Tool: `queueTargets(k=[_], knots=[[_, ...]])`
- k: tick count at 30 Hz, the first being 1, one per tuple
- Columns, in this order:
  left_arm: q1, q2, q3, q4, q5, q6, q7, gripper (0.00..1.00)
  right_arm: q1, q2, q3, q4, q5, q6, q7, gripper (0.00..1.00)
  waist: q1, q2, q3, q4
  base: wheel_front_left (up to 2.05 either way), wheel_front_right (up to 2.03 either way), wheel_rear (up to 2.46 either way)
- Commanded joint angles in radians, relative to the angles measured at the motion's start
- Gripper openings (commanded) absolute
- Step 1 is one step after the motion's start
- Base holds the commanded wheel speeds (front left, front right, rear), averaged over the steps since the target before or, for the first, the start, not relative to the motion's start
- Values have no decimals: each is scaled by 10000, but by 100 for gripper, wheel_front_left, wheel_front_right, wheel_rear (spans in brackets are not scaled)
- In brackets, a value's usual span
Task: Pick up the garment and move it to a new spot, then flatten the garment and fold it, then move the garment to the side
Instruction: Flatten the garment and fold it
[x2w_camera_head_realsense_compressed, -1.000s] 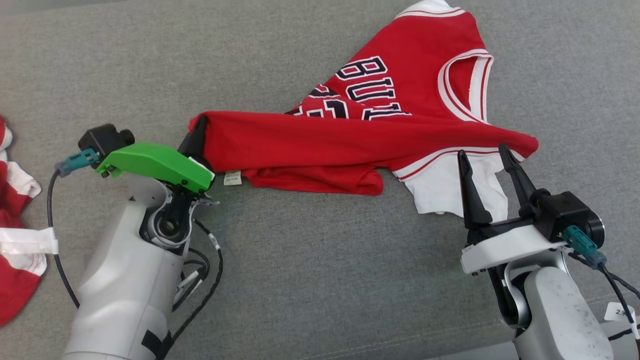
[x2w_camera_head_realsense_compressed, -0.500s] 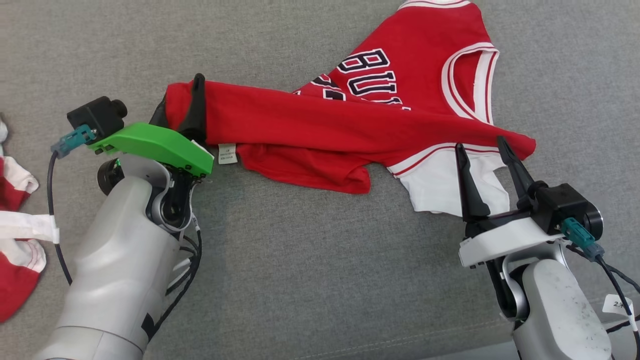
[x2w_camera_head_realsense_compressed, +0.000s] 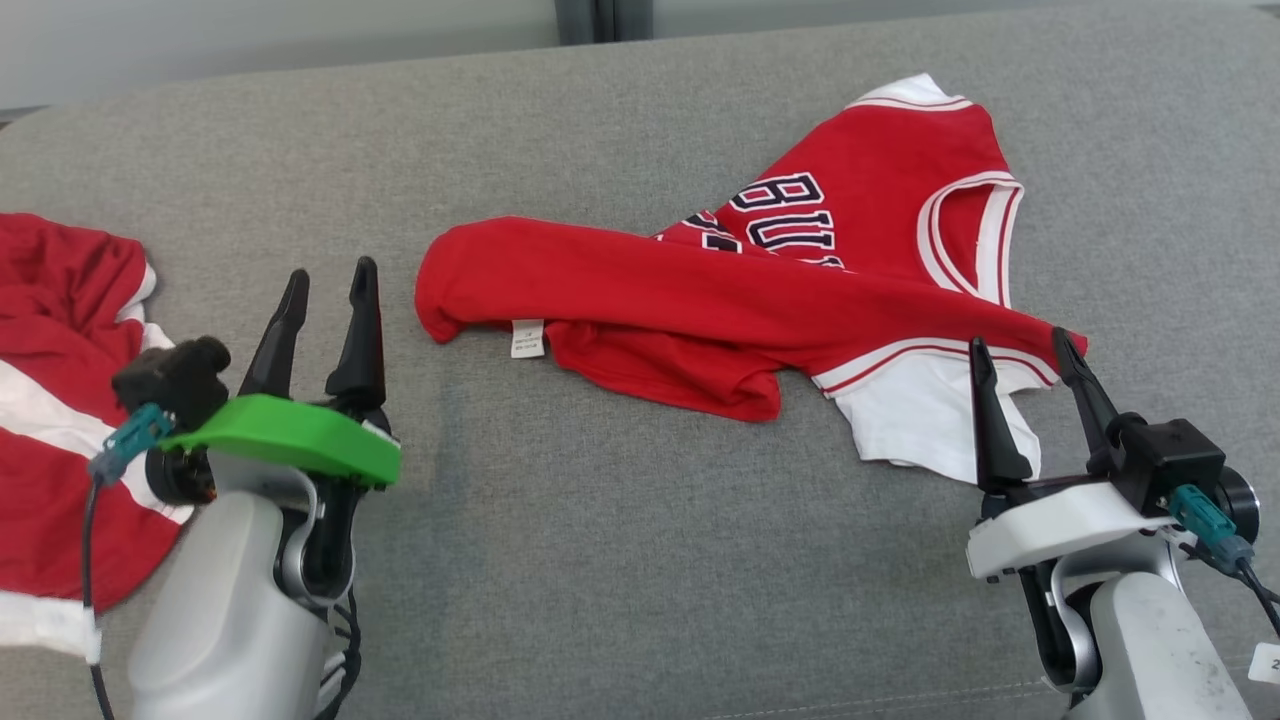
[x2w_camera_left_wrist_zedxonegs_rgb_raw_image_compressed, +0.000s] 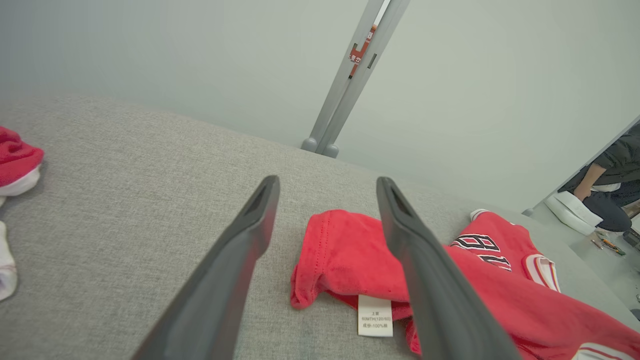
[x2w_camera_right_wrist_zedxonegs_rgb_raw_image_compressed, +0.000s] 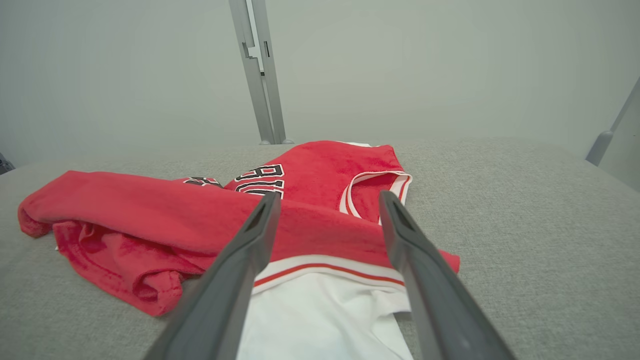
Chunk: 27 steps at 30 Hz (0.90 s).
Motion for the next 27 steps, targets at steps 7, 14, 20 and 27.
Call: queueTargets(k=[7, 14, 20, 27], knots=[[2327, -482, 1543, -2105, 2464, 104, -1, 100, 606, -19, -330, -121, -41, -3, 90, 100, 0, 0, -935, 468, 0, 0, 0], [3719, -896, 2161, -2934, 3803, 16, -3, 100, 1104, -20, -456, 205, -167, -3, 98, 100, 0, 0, -1470, 627, 0, 0, 0], [4445, -1094, 2419, -3172, 4246, -46, -2, 100, 1428, -19, -385, 391, -162, -3, 197, 100, 0, 0, -1769, 617, 0, 0, 0], [4772, -1250, 2500, -3084, 4337, -68, -2, 100, 1531, -20, -372, 487, -34, -3, 181, 100, 0, 0, -1988, 526, 0, 0, 0]])
